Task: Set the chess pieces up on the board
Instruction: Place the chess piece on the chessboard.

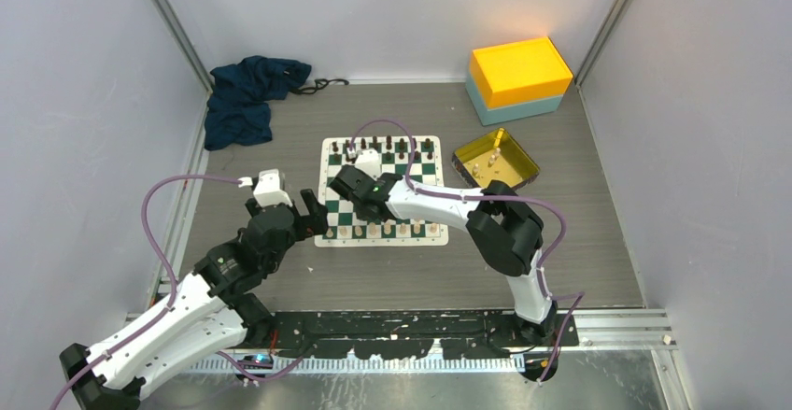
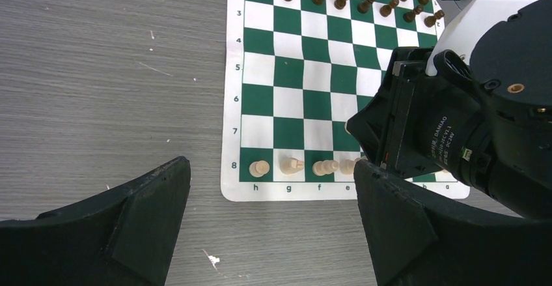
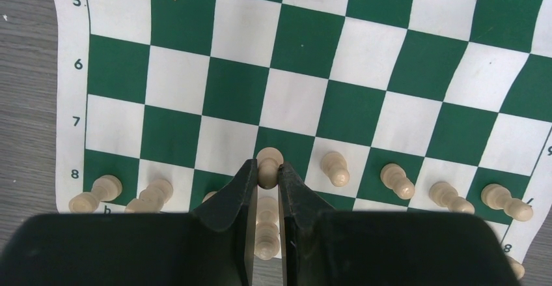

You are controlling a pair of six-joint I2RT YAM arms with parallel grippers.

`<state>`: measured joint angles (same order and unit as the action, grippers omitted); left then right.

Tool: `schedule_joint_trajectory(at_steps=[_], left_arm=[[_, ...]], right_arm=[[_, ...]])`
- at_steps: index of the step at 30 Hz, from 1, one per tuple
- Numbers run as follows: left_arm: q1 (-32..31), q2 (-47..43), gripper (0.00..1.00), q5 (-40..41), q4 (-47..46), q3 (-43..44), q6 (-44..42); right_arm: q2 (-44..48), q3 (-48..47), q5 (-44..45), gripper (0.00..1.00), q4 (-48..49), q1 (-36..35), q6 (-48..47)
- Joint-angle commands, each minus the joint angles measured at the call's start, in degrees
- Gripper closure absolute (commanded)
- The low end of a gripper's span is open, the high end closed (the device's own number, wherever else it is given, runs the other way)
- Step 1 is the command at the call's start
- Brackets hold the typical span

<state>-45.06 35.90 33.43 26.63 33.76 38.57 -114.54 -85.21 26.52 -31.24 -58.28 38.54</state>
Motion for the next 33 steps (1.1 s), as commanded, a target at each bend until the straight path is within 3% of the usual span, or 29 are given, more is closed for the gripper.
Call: schedule_joint_trajectory(at_steps=[1, 24, 33], left_arm=[[-0.2, -0.1, 0.04, 1.7, -1.2, 0.1, -0.3], [-0.1, 0.9, 0.04, 1.8, -1.7, -0.2, -0.3], [-0.1, 1.1, 0.04, 1.7, -1.9, -0.2, -0.3]], right_arm=[[0.1, 0.7, 0.4, 0.99, 2.4, -0.1, 1.4], [-1.3, 2.5, -0.9, 0.99, 3.9, 0.7, 1.8], [-1.5, 2.5, -0.9, 0.82, 3.8, 1.1, 1.8]])
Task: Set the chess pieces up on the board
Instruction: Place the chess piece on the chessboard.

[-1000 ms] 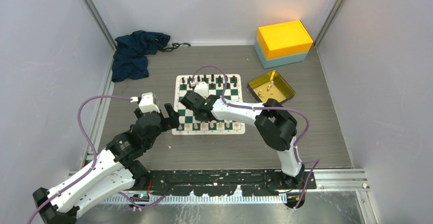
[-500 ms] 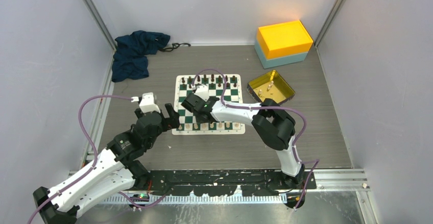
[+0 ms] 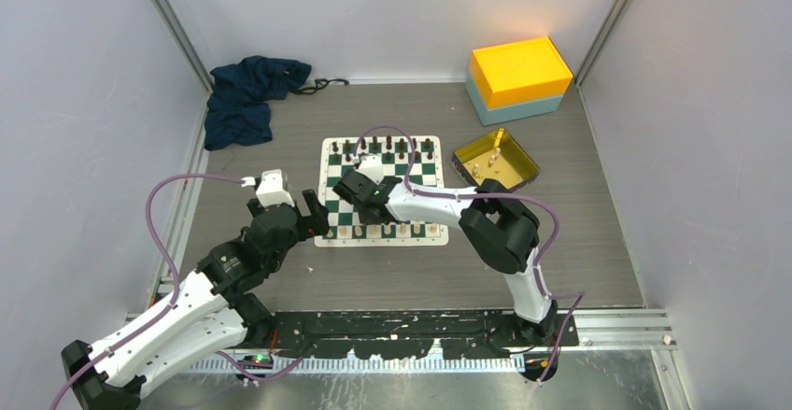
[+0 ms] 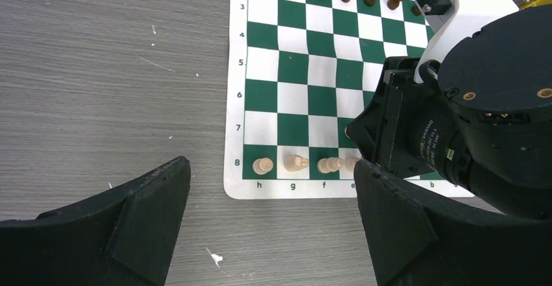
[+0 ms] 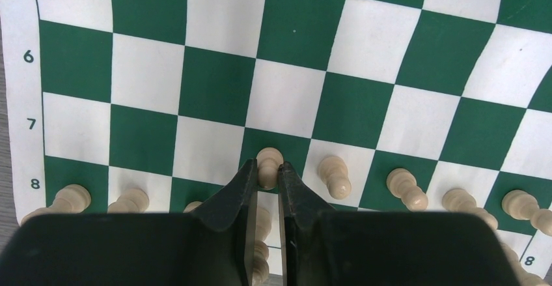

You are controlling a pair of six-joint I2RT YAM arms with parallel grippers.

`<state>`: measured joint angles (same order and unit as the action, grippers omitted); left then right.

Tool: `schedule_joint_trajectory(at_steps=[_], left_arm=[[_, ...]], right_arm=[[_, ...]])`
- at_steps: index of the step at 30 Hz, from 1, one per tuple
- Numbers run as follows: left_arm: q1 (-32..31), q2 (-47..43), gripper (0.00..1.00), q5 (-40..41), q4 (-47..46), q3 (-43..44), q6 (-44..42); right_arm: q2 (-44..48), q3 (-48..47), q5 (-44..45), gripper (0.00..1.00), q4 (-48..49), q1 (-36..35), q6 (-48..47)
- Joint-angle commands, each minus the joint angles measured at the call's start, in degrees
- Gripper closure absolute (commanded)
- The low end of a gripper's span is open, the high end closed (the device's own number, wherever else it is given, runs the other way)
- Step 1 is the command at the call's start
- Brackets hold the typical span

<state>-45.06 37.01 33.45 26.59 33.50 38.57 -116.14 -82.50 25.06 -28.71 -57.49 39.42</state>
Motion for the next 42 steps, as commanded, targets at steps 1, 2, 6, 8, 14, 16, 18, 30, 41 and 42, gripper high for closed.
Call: schedule_joint_trajectory(at_steps=[1, 2, 6, 8, 14, 16, 18, 30, 41, 42], left_arm=[[-0.1, 0.1, 0.04, 1.7, -1.9, 0.1, -0.3], [-0.2, 0.1, 0.04, 1.7, -1.9, 0.2, -0.3], [-0.1, 0.2, 0.04, 1.6, -1.9, 0.3, -0.3], [-0.1, 0.2, 0.04, 1.5, -1.9, 0.3, -0.3], [-0.1, 0.1, 0.04, 1.5, -1.9, 0.3, -0.3], [-0.1, 0.2, 0.04, 1.6, -1.8, 0.3, -0.3], [-0.1, 0.2, 0.04, 1.6, -1.8, 0.3, -0.3], [-0.1, 0.3, 0.04, 1.8, -1.6, 0.8, -0.5], [-0.1, 0.9, 0.04, 2.1, -1.0, 2.0, -0.6], [-0.1, 1.3, 0.04, 2.1, -1.0, 2.2, -0.6]], right_arm=[[0.1, -0.2, 0.5, 0.81, 1.3, 0.3, 0.9], [0.2, -0.3, 0.5, 0.8, 1.3, 0.4, 0.9], [0.5, -0.5, 0.8, 0.76, 0.9, 0.4, 0.6], [0.7, -0.7, 0.8, 0.75, 0.7, 0.4, 0.4], [0.9, -1.6, 0.9, 0.69, 0.2, 0.4, -0.1], [0.9, -1.9, 0.9, 0.69, 0.1, 0.4, -0.2], [1.1, -2.2, 1.0, 0.69, -0.1, 0.4, -0.4], [3.7, -4.9, 1.9, 0.68, -2.4, 0.4, -1.8], [12.1, -6.3, 8.6, 0.68, -3.6, 1.5, -4.8], [13.4, -5.8, 9.6, 0.68, -3.5, 2.1, -5.1]])
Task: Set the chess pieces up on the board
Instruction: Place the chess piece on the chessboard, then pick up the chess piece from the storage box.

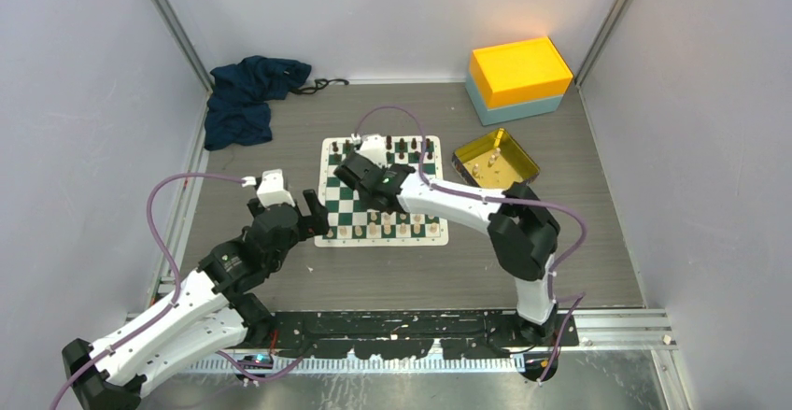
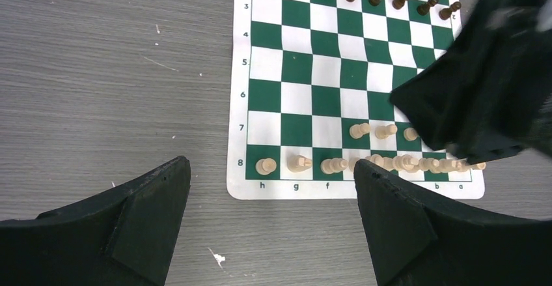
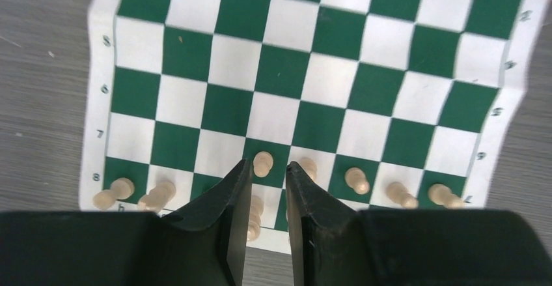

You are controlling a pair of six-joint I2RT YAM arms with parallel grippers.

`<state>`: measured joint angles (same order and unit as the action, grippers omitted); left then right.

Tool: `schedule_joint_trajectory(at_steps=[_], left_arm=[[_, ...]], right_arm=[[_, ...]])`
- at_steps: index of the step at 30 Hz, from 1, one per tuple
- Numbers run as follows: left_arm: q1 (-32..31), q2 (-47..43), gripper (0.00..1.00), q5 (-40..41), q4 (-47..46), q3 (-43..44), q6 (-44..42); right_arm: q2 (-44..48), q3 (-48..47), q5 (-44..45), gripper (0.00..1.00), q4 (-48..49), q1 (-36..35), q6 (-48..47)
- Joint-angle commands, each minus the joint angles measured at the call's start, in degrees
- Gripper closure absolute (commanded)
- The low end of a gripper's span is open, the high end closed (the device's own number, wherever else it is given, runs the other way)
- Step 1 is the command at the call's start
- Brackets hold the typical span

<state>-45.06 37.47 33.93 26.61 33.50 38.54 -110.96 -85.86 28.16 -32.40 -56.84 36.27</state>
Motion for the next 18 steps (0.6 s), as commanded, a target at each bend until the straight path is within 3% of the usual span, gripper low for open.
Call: schedule_joint_trajectory(at_steps=[1, 13, 15, 18], left_arm=[[-0.1, 1.1, 0.04, 1.5, -1.1, 2.4, -0.5], [-0.1, 6.1, 0.04, 1.1, -4.3, 3.0, -0.5], [-0.1, 7.1, 0.03, 1.0, -5.1, 2.9, -0.4], [-0.1, 8.3, 0.03, 1.0, -5.9, 3.0, -0.5]], right_arm=[[9.8, -1.7, 7.1, 0.68, 0.6, 2.4, -2.0], [22.7, 11.9, 5.9, 0.67, 5.1, 22.5, -1.7], [22.9, 14.0, 3.6, 0.58, 6.4, 25.9, -1.3], [22.3, 16.2, 1.7, 0.56, 8.8, 29.4, -1.3]])
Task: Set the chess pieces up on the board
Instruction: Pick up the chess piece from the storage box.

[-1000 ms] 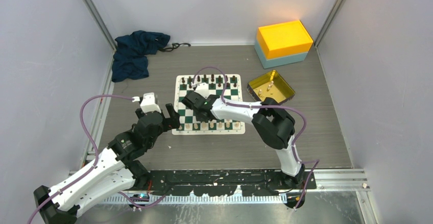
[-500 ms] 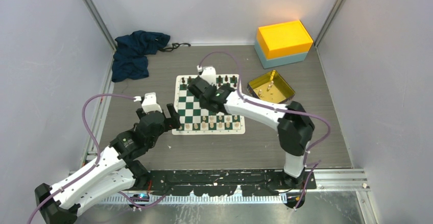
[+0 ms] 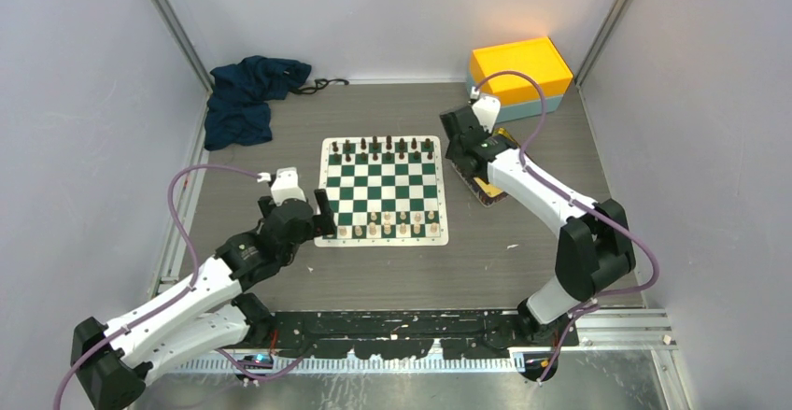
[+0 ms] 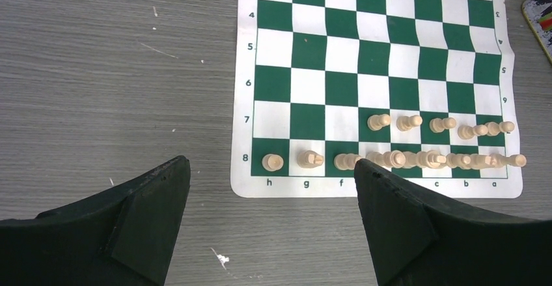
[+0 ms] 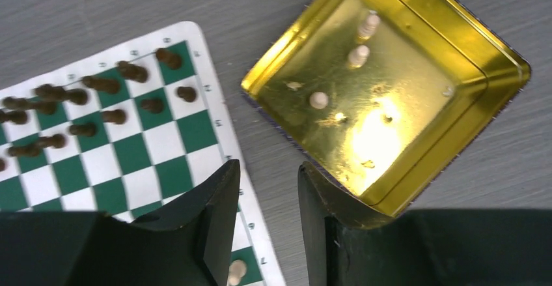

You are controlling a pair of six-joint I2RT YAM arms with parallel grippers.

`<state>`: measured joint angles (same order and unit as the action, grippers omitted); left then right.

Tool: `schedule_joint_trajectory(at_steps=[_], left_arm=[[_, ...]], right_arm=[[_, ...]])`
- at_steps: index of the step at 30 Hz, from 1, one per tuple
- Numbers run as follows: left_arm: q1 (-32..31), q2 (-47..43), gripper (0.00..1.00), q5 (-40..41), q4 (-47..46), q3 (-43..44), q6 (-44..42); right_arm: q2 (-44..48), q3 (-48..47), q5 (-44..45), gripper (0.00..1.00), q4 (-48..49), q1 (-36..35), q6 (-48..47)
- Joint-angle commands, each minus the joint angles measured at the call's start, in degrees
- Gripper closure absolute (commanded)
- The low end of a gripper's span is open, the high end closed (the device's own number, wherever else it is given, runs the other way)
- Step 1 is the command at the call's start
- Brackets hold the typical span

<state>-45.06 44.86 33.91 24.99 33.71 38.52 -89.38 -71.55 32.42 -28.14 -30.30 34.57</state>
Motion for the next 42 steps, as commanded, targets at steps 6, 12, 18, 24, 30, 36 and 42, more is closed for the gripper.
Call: schedule_joint_trajectory(at_steps=[6, 12, 18, 24, 30, 36, 42], left_arm=[[-0.1, 2.6, 0.02, 1.2, -5.5, 3.3, -1.0], [-0.1, 4.1, 0.02, 1.3, -7.1, 3.3, -1.6], [0.0, 5.4, 0.02, 1.5, -8.1, 3.4, -2.1], [0.0, 6.1, 0.02, 1.7, -9.1, 3.1, -2.4], [-0.1, 5.8, 0.02, 1.6, -9.6, 2.8, -2.6], [0.1, 5.8, 0.02, 1.5, -10.3, 2.1, -2.6], [0.1, 6.0, 0.01, 1.4, -10.5, 1.9, -2.9]], right_arm=[[-2.7, 2.8, -5.3, 0.55, 6.1, 7.2, 0.8], [-6.5, 2.8, -7.4, 0.54, 7.7, 10.3, 0.9], [-10.2, 2.2, -9.3, 0.54, 8.9, 12.5, 0.9], [-13.3, 0.9, -10.3, 0.54, 9.5, 13.4, 0.8], [-15.9, -0.6, -10.6, 0.54, 9.5, 14.0, 0.4], [-17.4, -1.7, -10.9, 0.54, 9.6, 14.6, 0.2], [-18.7, -2.2, -11.2, 0.54, 9.7, 15.1, 0.0]])
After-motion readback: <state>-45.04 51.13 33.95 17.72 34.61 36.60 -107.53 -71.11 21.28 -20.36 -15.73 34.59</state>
